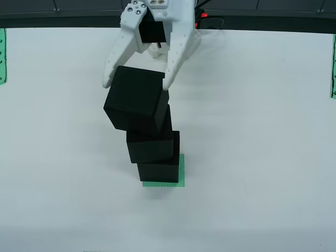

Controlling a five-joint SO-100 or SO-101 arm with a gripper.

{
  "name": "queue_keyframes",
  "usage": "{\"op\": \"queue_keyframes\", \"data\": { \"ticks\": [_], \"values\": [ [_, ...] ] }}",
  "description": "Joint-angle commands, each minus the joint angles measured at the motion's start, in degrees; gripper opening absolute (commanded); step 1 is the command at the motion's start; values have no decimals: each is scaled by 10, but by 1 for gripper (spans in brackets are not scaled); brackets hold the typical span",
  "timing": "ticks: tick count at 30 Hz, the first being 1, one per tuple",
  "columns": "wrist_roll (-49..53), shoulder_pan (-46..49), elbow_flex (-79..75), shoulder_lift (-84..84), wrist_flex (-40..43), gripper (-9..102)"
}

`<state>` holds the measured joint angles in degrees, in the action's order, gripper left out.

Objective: Stack 3 Blocks on the chosen place.

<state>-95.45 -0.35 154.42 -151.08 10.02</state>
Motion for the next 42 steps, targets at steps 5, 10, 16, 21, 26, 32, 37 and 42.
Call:
{"op": "queue_keyframes", "data": {
  "ticks": [5, 10, 16, 21, 26, 32, 37, 42],
  "values": [
    [4, -4, 4, -2, -27, 23],
    [4, -4, 8, -1, -35, 25],
    [4, -5, 14, -1, -47, 27],
    [4, -6, 21, -1, -63, 31],
    [4, -6, 26, -2, -71, 34],
    [4, -6, 36, -2, -86, 34],
    [4, -2, 34, -1, -103, 34],
    [4, 4, 24, -7, -113, 34]
  ]
}}
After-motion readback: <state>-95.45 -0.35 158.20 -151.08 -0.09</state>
